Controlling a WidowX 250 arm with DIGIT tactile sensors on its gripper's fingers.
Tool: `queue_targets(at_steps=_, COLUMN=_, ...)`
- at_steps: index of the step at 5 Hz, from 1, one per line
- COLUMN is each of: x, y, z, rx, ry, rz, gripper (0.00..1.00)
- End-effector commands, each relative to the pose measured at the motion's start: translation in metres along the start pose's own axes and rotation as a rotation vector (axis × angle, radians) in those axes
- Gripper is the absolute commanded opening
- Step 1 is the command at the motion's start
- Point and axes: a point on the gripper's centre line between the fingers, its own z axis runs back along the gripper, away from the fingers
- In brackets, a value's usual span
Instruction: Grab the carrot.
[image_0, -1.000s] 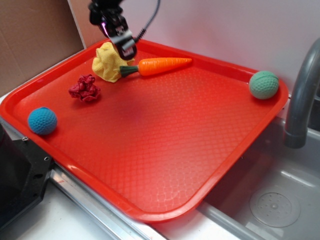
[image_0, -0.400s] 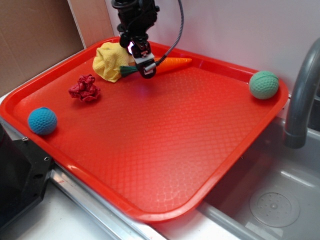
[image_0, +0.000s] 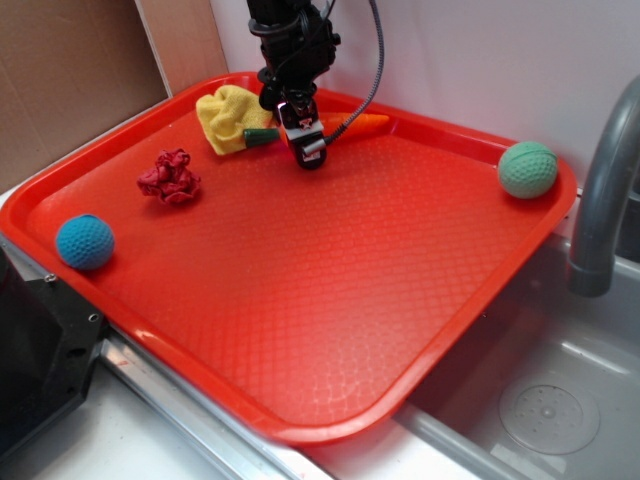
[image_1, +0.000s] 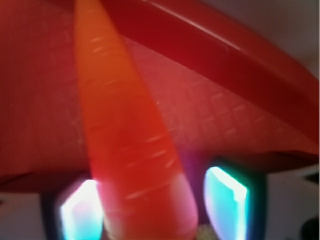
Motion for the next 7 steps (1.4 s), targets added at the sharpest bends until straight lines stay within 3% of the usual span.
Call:
queue_targets(at_steps=1, x=0.006, y=-0.009, z=0.028, rx=0.033, ry=-0.028, rz=-0.010, gripper=0.00)
queue_targets(at_steps=3, x=-0.011, y=-0.034, z=0.085, rx=0.048, ry=0.046, rz=0.291, gripper=0.00)
queue_targets(at_steps=4, x=-0.032, y=-0.060, z=0.114, rx=0.012, ry=0.072, rz=0.444, gripper=0.00)
queue_targets(at_steps=6, x=-0.069, y=-0.089, z=0.140, rx=-0.018, ry=0.015, rz=0.563, gripper=0.00)
queue_targets(at_steps=7, x=-0.073, y=-0.095, z=0.137, rx=-0.012, ry=-0.016, rz=0.541, gripper=0.00)
